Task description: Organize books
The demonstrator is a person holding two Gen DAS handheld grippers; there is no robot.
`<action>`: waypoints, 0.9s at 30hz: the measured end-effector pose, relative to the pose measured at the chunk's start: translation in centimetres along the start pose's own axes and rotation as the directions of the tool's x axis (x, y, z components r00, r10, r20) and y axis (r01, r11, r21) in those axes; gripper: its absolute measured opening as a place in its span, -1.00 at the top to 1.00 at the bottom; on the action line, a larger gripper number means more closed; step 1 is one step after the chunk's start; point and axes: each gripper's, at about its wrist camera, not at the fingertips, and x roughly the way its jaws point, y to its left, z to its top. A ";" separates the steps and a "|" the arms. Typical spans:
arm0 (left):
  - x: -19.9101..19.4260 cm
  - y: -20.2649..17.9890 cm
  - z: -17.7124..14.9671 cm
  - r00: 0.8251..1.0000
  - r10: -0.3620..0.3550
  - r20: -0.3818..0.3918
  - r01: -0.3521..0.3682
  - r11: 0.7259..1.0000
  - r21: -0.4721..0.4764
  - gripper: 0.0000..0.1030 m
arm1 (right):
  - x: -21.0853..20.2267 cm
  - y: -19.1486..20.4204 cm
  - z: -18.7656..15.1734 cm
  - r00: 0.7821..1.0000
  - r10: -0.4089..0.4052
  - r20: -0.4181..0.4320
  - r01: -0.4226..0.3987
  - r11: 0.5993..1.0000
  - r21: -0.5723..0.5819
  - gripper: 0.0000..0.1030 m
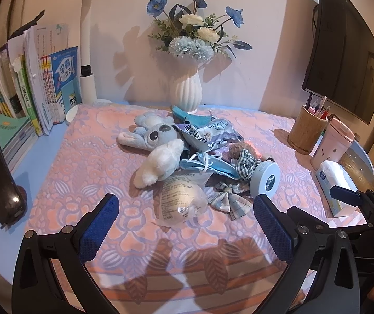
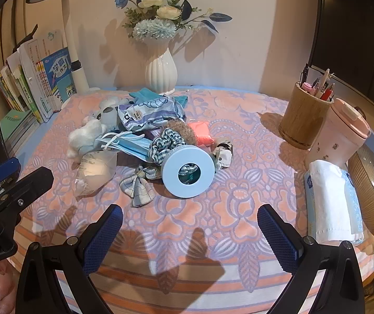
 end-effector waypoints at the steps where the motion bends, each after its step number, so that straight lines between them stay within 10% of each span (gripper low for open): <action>1: 0.0 0.0 0.0 1.000 -0.001 0.000 0.001 1.000 0.000 -0.98 | 0.0 0.0 0.0 1.000 0.001 0.000 -0.001 1.000 0.000 -1.00; 27: 0.8 -0.1 -0.2 1.000 -0.015 -0.014 0.015 1.000 -0.006 -0.98 | 0.7 0.1 -0.1 1.000 0.006 -0.021 -0.005 1.000 0.006 -1.00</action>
